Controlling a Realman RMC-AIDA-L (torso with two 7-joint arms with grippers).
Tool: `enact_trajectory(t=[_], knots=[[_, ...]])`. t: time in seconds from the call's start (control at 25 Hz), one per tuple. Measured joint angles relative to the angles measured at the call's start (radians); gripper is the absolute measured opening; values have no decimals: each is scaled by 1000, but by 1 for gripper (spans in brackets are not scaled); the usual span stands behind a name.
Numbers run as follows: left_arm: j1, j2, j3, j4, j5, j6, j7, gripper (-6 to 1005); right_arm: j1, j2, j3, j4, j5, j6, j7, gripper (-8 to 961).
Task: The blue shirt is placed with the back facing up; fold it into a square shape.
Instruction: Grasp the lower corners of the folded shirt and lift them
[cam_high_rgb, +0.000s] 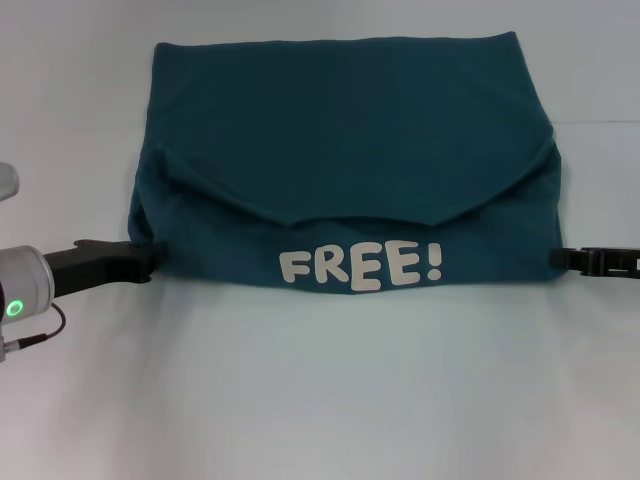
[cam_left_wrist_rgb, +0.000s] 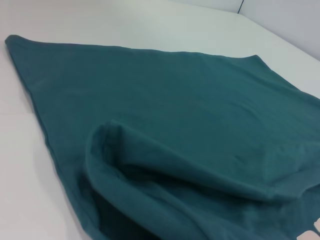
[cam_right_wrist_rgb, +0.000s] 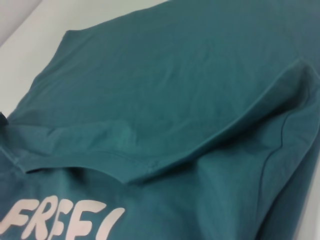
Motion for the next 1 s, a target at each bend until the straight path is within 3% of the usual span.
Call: enact_trajectory(t=[0.36, 0.68, 0.76, 1.0], knots=[[61, 1, -28, 127, 22, 177, -138, 69, -53, -19, 59, -70, 52, -161, -45, 20], [105, 1, -177, 165, 22, 414, -166, 73, -133, -29, 62, -129, 60, -289, -65, 21], [120, 3, -210, 168, 22, 474, -166, 74, -159, -25, 64, -158, 62, -341, -82, 21], [174, 6, -303, 174, 23, 654, -154, 77, -272, 18, 99, -291, 63, -508, -146, 21]])
